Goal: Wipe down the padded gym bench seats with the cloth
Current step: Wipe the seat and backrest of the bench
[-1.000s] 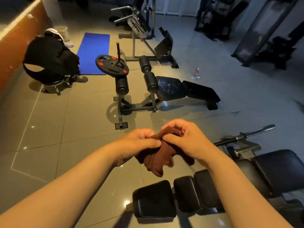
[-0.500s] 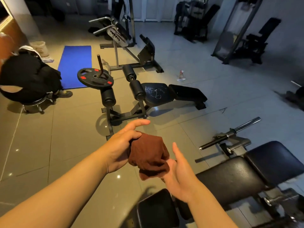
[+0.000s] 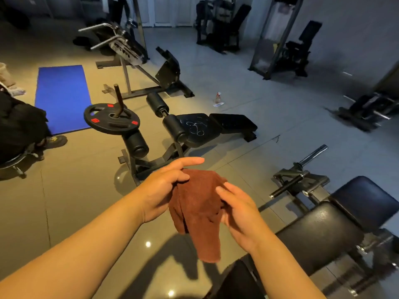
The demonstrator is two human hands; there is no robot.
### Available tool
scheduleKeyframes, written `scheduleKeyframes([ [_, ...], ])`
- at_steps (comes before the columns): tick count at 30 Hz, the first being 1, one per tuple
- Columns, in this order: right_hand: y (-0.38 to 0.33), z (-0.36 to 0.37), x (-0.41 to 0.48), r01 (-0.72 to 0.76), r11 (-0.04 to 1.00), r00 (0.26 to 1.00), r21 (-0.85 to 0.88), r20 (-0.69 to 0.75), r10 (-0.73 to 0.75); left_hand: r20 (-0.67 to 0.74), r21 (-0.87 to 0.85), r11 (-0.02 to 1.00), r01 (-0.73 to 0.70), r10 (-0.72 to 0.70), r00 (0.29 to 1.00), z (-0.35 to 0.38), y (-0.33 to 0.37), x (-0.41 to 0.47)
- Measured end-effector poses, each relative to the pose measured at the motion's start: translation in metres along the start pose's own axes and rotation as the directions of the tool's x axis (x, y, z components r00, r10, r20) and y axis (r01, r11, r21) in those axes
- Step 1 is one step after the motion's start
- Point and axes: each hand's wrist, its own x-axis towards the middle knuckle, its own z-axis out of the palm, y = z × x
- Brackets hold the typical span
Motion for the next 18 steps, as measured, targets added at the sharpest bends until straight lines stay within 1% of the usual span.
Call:
scheduleKeyframes([
  [1, -0.003, 0.012, 0.008, 0.032, 0.999, 0.998, -0.021, -0.061, -0.034, -0.011, 0.021, 1.0, 0.002, -0.002, 1.0, -0.016, 0.009, 0.001],
  [3, -0.01, 0.036, 0.019, 0.055, 0.998, 0.992, 0.015, -0.113, -0.053, -0.036, 0.011, 1.0, -0.004, 0.004, 0.999, -0.044, 0.026, 0.002],
  [5, -0.016, 0.06, 0.026, -0.008, 0.993, 0.998, 0.121, -0.06, 0.015, -0.024, -0.023, 1.0, -0.017, 0.016, 1.0, -0.063, 0.038, 0.007],
  [6, -0.017, 0.07, 0.027, -0.049, 0.989, 0.999, 0.136, 0.012, 0.048, -0.007, -0.03, 0.999, -0.018, 0.017, 1.0, -0.071, 0.044, 0.01],
  [8, -0.017, 0.085, 0.028, -0.088, 0.994, 0.991, 0.065, 0.108, 0.081, 0.033, -0.017, 1.0, -0.012, 0.012, 0.999, -0.08, 0.052, 0.02],
  [9, -0.019, 0.09, 0.03, -0.059, 0.998, 0.991, 0.015, 0.123, 0.057, 0.058, -0.006, 1.0, -0.007, 0.007, 0.998, -0.084, 0.053, 0.027],
  [12, -0.031, 0.089, 0.038, 0.08, 0.99, 0.995, -0.119, 0.075, -0.072, 0.119, -0.016, 1.0, 0.023, -0.021, 0.993, -0.089, 0.055, 0.049],
  [13, -0.035, 0.084, 0.042, 0.1, 0.987, 0.994, -0.127, 0.054, -0.094, 0.129, -0.014, 0.999, 0.033, -0.031, 0.991, -0.09, 0.055, 0.058],
  [15, -0.044, 0.072, 0.051, 0.126, 0.982, 0.991, -0.139, 0.062, -0.118, 0.127, 0.053, 0.998, 0.046, -0.053, 0.991, -0.09, 0.055, 0.078],
  [16, -0.048, 0.066, 0.056, 0.141, 0.972, 0.989, -0.19, 0.063, -0.132, 0.127, 0.111, 0.993, 0.047, -0.061, 0.99, -0.089, 0.054, 0.088],
  [18, -0.058, 0.057, 0.069, 0.175, 0.903, 0.983, -0.393, 0.012, -0.185, 0.162, 0.205, 0.978, 0.04, -0.075, 0.984, -0.087, 0.056, 0.112],
])
